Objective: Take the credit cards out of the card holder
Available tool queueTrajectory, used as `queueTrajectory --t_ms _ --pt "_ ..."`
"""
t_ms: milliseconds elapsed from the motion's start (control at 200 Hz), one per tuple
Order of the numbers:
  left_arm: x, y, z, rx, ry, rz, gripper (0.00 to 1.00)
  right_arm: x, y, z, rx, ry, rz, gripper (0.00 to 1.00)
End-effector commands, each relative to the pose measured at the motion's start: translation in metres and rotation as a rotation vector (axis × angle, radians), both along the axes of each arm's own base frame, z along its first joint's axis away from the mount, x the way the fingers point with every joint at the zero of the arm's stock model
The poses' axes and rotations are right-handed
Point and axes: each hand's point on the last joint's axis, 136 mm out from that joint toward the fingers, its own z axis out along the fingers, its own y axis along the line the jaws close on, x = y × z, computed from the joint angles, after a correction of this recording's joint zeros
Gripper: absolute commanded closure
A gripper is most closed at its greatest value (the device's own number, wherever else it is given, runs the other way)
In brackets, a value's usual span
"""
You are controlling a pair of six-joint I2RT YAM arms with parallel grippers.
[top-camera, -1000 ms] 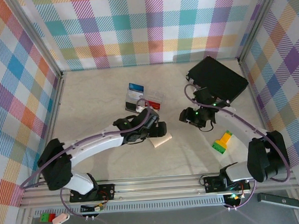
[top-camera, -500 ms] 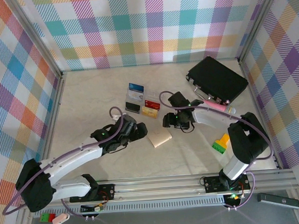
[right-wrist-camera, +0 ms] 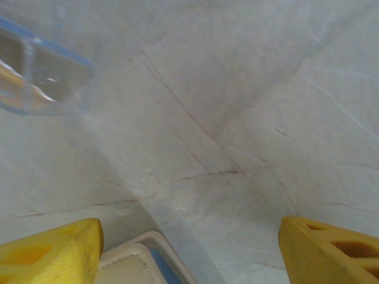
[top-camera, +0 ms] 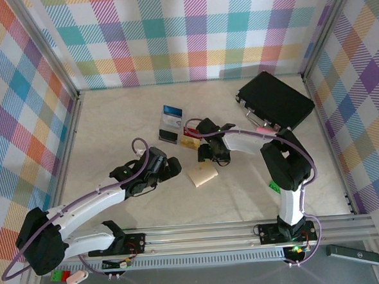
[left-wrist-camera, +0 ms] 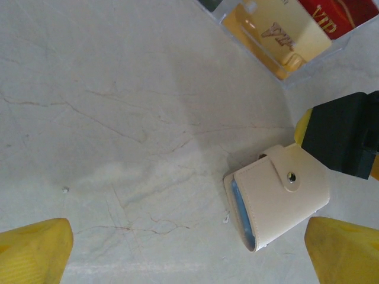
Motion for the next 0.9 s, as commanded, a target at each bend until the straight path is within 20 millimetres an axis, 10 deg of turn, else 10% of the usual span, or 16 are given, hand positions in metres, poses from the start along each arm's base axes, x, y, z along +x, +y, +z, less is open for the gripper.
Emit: queueTrajectory --t_ms 0,245,445,895 --pt "-0.001 -0.003 -0.005 -0.029 0.029 0.008 0.00 -0.011 -0.019 -0.001 -0.098 0.037 -0.033 0.23" --pt "-0.007 -0.012 -0.008 -0.065 0.063 -0.031 0.00 -0.059 -0.041 0.001 -0.101 0.114 -0.047 0.27" --pt "-0.014 -0.029 -0.012 -0.142 0.107 -0.081 0.00 -0.102 -0.014 0.000 0.075 0.192 0.036 0.30" --pt "-0.009 -0.076 -0.029 -0.293 0.183 -0.191 0.30 -0.080 0.017 0.044 0.238 0.048 0.136 0.48"
